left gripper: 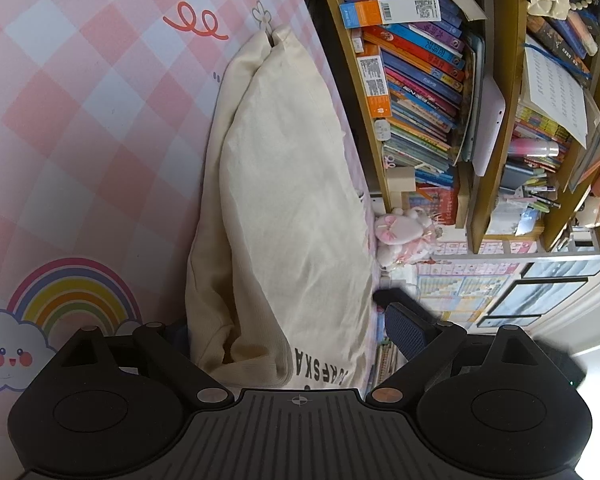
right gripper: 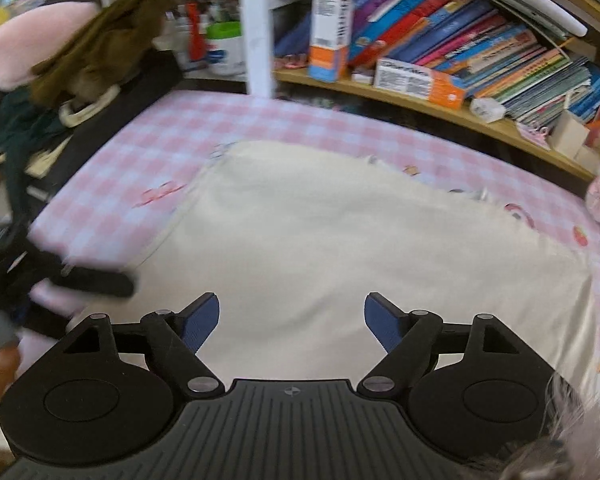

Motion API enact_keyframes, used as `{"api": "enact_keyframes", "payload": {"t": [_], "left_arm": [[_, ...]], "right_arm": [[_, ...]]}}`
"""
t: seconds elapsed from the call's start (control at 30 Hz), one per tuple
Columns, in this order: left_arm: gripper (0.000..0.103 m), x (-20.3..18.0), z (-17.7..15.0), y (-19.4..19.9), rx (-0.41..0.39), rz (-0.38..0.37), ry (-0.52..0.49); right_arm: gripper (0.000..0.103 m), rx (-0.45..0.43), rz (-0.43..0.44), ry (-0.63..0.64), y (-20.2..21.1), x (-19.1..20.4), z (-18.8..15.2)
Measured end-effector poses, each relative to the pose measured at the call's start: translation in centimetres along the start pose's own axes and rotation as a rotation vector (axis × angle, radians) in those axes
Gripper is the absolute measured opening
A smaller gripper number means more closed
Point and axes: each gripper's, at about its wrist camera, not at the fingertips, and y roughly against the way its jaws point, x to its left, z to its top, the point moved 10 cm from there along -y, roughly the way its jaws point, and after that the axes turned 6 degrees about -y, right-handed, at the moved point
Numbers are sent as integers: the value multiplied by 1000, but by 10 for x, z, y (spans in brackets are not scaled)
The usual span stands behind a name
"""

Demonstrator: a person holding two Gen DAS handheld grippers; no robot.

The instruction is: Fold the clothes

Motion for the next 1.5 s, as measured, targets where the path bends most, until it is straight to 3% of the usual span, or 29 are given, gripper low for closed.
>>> {"api": "enact_keyframes", "payload": {"t": [0.17, 0.43, 0.5, 0.6, 0.67, 0.73, 1.03, 1.27, 1.5], "left_arm": [[94, 1, -1, 0, -7, 5, -10], [91, 2, -1, 1, -13, 20, -21], [83, 4, -2, 0, -15, 59, -23], [60, 12, -3, 1, -24, 126, 7], [23, 21, -5, 1, -25, 159, 45], [12, 27, -7, 2, -23, 198, 49], [11, -35, -9, 2, -54, 158, -306], [11, -55, -9, -7, -42, 147, -415], [10, -61, -12, -8, -36, 138, -436]], "right_arm": [[83, 44, -30, -9, -31, -1, 33], [84, 125, -22, 82, -84, 42, 52], [84, 138, -8, 93, -91, 52, 57], [84, 157, 15, 100, -102, 64, 64], [84, 171, 27, 92, -107, 70, 68], [84, 185, 37, 83, -111, 73, 72], [84, 222, 37, 74, -125, 87, 85], [81, 279, 19, 174, -140, 111, 80], [81, 347, -39, 305, -157, 131, 70]]}}
